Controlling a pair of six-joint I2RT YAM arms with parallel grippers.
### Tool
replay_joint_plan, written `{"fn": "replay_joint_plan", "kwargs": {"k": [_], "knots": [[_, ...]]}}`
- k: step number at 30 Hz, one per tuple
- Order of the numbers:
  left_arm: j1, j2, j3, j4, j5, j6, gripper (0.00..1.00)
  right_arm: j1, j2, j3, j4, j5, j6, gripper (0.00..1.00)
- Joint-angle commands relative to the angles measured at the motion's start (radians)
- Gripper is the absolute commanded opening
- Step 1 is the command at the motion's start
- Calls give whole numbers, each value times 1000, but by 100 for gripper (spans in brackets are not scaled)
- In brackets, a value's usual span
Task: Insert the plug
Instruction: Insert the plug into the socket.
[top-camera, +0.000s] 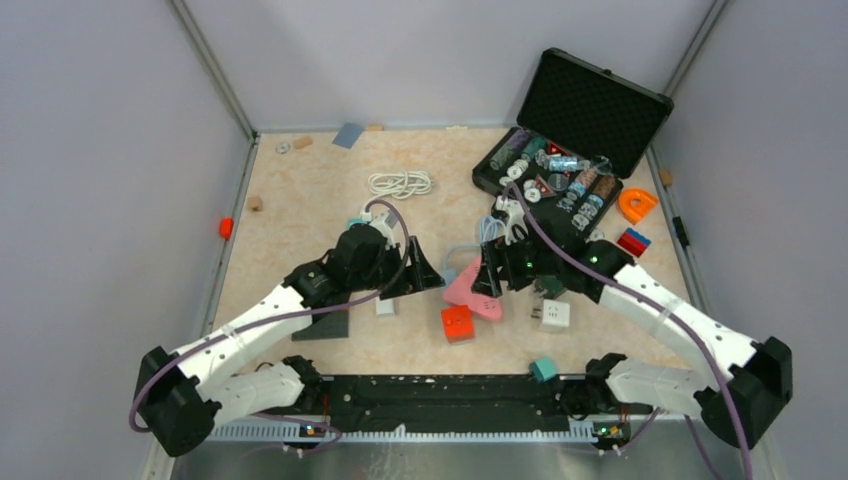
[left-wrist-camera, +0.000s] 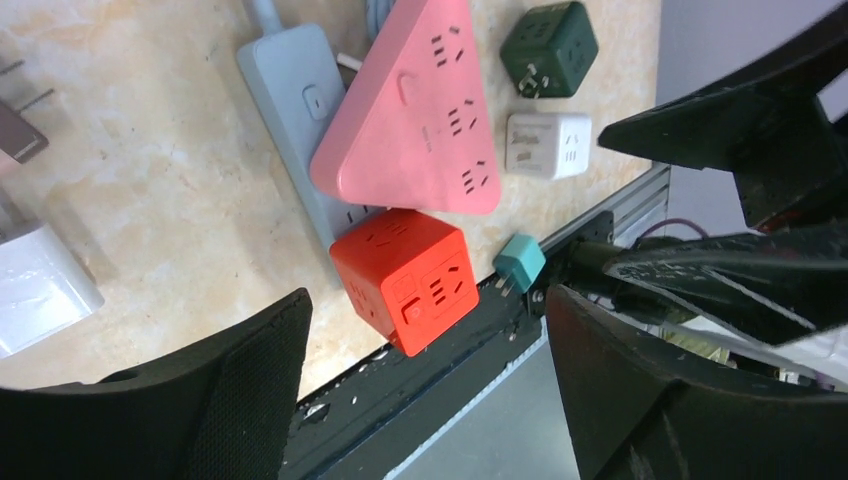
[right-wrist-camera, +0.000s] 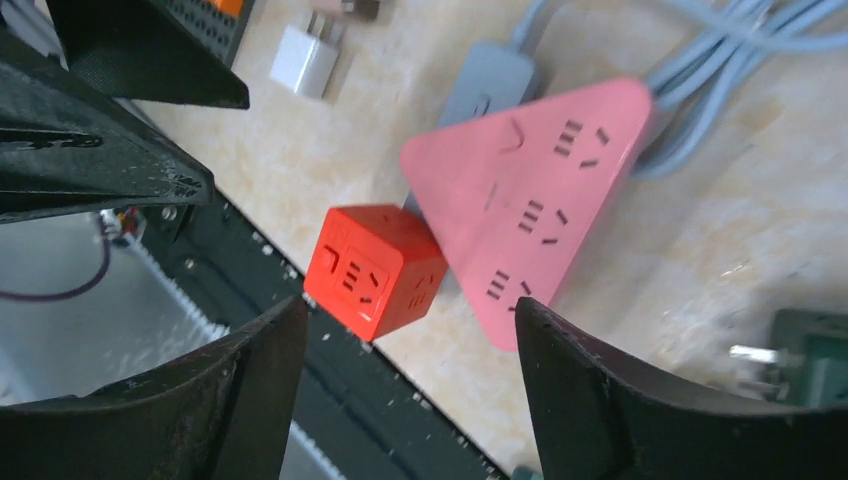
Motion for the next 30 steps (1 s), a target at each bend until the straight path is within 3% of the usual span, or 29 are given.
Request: {"fn": "replay_joint_plan", "kwargs": {"k": [1, 10, 22, 30], "knots": [[1, 39, -26, 43, 96, -6, 83, -59, 98, -1, -104, -343, 94, 67], [-39, 223, 13, 41, 186, 21, 68, -60, 259, -4, -90, -427, 89, 42], [-87, 403, 68, 10, 186, 55, 53, -38, 403, -9, -88, -401, 63, 32], [-100, 476, 75, -30, 177, 76, 28, -2, 492, 26, -163, -316, 32, 8]]}}
